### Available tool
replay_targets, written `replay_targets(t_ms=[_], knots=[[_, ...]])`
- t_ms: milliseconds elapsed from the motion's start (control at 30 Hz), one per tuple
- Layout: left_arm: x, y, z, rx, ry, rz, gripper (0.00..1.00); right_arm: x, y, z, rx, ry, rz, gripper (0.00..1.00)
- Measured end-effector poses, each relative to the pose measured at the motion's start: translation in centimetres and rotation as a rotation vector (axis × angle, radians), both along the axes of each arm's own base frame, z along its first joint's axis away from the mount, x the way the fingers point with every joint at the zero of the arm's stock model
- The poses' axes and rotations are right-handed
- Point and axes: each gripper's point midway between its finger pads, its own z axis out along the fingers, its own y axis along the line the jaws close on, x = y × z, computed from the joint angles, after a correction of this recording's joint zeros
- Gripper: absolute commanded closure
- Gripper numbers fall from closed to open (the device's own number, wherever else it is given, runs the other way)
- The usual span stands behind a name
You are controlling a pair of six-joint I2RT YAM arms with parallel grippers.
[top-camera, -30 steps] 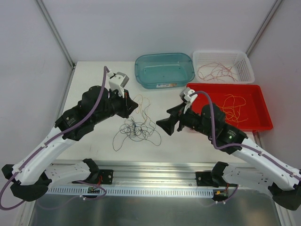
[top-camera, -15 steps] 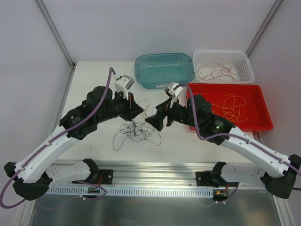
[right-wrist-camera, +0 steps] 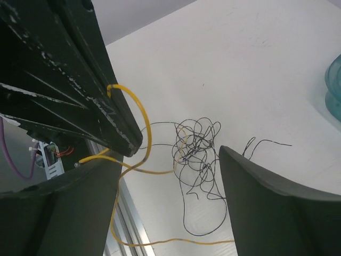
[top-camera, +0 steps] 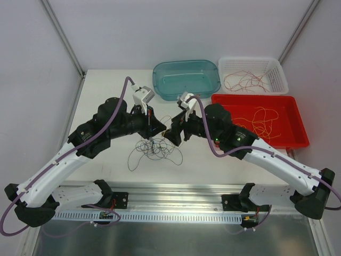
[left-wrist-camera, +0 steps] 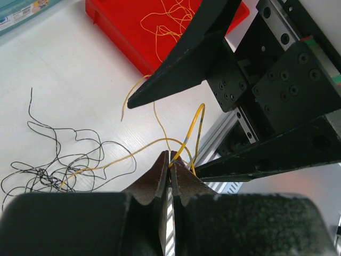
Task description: Untangle the cables
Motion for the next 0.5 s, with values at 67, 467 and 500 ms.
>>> replay_targets(t_ms=[67, 467, 500], knots=[[-0.2, -0.1, 0.1, -0.004, 0.001, -0.010, 1.00, -0.2, 0.1, 0.3, 0.000, -0.016, 0.019, 0.39], [-0.1, -0.2, 0.6, -0.022, -0.018, -0.013, 0.99, -1.2, 0.3, 0.4, -0.011, -0.040, 0.085, 0.99], [-0.1, -0.1, 0.7, -0.022, -0.020, -0.011, 0.98, -1.2, 0.3, 0.4, -0.011, -0.041, 0.083, 0.99]])
